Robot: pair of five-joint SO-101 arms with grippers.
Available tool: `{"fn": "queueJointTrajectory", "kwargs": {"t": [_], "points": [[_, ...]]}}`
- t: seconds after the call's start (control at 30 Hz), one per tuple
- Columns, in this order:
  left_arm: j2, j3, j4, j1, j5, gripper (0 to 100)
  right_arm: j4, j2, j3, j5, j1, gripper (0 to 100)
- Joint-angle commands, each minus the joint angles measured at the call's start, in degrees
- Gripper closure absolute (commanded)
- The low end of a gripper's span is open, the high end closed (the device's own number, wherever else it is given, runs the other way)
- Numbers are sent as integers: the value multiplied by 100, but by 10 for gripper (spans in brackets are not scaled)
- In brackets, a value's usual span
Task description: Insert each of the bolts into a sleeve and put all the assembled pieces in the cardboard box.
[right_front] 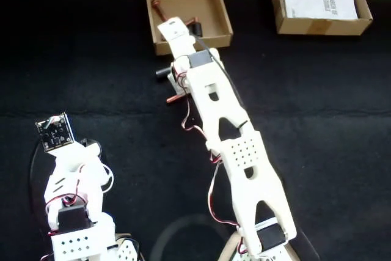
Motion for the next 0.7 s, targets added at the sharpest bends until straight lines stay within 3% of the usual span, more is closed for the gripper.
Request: {"fn": "queueJointTrajectory", "kwargs": {"t": [0.0,0.13,0.27,0.43,0.67], "points": [[-66,92,26,-48,9,990,-312,-40,-233,299,57,775],[-66,92,26,-57,9,990,-347,48,-242,352,57,800],[-66,92,26,-57,9,990,-365,66,-277,316,57,998],[-66,92,26,-57,9,990,-303,-4,-321,316,57,990],[-57,92,9,-57,9,990,664,-620,-1490,308,13,991]]}}
